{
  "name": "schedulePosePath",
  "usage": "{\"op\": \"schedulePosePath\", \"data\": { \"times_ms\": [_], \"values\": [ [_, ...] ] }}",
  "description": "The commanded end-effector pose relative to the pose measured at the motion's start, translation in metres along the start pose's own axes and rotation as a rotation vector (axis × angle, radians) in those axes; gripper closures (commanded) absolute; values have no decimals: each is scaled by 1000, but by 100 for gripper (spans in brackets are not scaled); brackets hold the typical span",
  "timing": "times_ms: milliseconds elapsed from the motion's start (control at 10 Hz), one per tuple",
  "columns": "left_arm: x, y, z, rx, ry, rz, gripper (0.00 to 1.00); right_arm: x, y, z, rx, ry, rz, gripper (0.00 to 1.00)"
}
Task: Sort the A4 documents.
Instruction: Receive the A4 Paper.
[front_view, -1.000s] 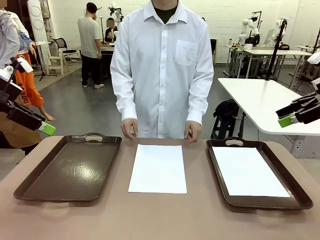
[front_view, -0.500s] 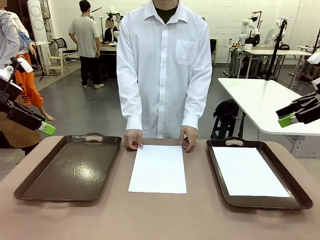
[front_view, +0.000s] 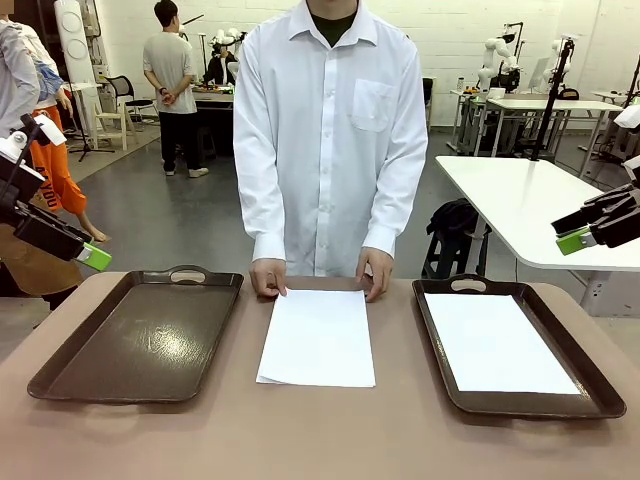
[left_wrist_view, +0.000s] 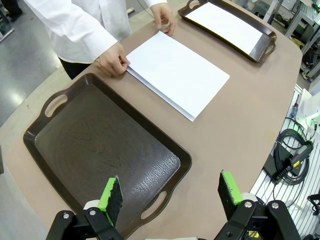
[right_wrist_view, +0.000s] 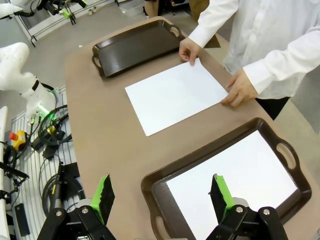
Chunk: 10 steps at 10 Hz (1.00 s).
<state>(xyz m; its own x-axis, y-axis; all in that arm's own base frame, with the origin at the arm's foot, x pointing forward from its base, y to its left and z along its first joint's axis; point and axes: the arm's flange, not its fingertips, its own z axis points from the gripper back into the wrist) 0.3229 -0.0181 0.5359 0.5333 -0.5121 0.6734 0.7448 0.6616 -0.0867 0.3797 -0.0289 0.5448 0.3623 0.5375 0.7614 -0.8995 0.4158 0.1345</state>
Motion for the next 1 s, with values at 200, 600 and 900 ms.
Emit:
{"op": "schedulePosePath", "data": {
  "times_ms": [200,600,900],
  "values": [
    [-1,1,-1,-8,-13,-8,0,0,1,-1,5,1,2,0],
    [-1,1,-1,-8,-13,-8,0,0,1,-1,5,1,2,0],
    [-1,1,-1,-8,-13,-8,0,0,1,-1,5,1,2,0]
  ]
}}
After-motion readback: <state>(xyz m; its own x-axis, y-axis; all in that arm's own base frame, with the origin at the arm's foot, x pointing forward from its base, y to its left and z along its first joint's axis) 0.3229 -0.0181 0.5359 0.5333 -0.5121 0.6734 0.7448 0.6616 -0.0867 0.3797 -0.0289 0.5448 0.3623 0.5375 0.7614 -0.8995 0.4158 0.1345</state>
